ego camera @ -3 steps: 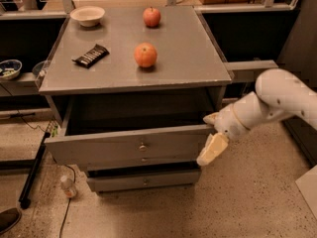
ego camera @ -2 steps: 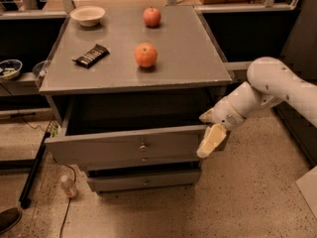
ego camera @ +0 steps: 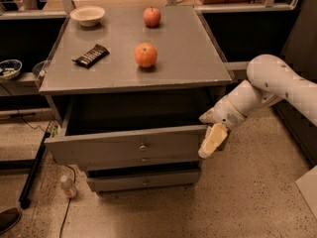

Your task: Open top drawer

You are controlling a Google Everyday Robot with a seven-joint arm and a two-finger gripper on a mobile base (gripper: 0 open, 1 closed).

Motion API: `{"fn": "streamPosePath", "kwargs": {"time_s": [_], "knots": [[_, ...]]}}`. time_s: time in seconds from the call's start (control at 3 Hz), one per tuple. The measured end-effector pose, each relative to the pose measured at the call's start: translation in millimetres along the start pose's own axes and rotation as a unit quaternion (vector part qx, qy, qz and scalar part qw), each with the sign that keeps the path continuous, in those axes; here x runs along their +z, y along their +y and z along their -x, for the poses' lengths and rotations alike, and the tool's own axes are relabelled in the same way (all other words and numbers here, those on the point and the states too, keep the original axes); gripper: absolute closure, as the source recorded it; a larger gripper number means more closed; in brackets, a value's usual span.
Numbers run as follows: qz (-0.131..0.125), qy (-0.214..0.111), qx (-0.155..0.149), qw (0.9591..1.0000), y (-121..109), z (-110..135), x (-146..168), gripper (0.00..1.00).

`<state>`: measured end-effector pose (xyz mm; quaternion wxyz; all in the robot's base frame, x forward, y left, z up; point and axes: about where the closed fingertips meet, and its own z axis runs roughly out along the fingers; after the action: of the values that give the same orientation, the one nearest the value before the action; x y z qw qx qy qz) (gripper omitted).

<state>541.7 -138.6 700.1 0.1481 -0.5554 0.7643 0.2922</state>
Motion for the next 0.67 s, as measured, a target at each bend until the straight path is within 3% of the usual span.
{"fn": "streamPosePath", "kwargs": {"time_s": [0.67], "knots": [[0.030,0.018,-0.005,0.9994,-4,14,39,0.00]]}}
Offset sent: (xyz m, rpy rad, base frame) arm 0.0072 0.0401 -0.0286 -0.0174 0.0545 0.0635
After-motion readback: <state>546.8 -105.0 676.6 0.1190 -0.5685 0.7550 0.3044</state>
